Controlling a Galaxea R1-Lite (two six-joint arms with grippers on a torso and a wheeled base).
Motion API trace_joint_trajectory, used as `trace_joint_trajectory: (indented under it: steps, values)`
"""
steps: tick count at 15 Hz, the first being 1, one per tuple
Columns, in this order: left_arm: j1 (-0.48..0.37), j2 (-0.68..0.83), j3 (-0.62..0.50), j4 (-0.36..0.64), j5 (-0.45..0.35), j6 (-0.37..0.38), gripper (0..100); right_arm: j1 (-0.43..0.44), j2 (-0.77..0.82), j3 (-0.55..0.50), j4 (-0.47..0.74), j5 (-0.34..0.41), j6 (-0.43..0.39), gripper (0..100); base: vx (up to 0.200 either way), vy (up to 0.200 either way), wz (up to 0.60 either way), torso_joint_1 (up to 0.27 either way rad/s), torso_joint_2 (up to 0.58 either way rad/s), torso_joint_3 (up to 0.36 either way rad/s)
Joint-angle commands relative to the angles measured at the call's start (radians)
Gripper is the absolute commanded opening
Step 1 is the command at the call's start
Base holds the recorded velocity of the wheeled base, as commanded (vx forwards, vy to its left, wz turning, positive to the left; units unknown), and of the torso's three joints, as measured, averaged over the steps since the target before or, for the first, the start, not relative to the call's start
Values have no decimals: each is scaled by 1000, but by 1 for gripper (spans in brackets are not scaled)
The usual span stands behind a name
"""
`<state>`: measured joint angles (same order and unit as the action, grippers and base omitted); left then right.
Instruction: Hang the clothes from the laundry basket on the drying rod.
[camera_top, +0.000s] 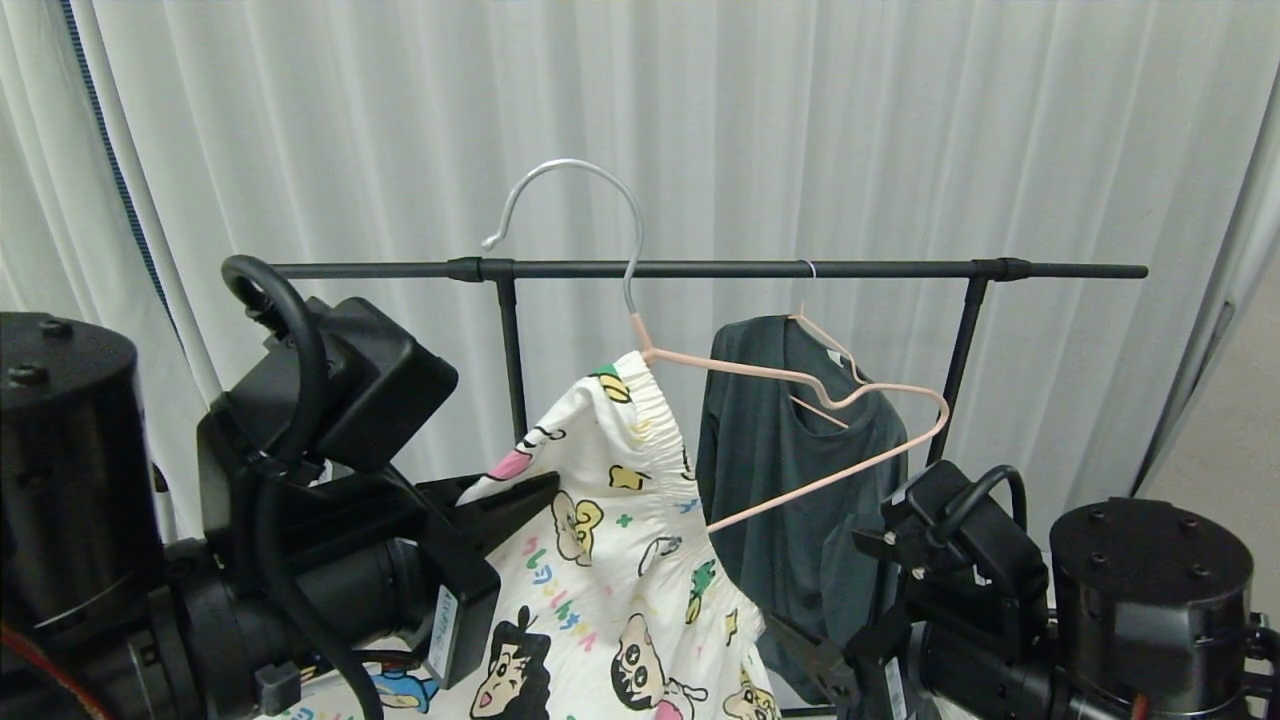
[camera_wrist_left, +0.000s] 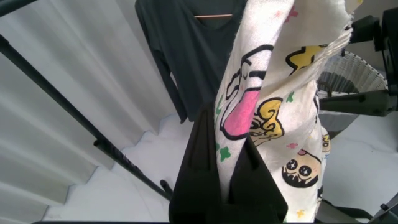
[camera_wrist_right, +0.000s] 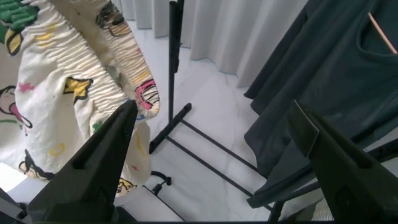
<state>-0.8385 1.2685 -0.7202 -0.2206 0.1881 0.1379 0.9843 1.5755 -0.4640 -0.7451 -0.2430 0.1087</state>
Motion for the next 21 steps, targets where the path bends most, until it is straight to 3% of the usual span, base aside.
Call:
trace_joint_trajectory:
  steps: [1, 13, 14, 17, 21]
  values:
    - [-2, 2, 4, -2, 1, 2, 0, -1, 0, -1, 0, 1, 0, 100, 0, 0, 0, 0, 0, 0]
    - [-4, -1, 7, -3, 1, 5, 0, -7, -3, -1, -5, -1, 0, 100, 0, 0, 0, 0, 0, 0]
    - [-5, -1, 5, -3, 1, 5, 0, 10, -5, -1, -7, 2, 3, 100, 0, 0, 0, 0, 0, 0]
    - [-16, -1, 4, -17, 1, 5, 0, 183, 11, -8, -26, 7, 118, 100, 0, 0, 0, 0, 0, 0]
    - [-27, -3, 4, -62, 1, 5, 0, 198, 84, -8, -17, 4, 126, 100, 0, 0, 0, 0, 0, 0]
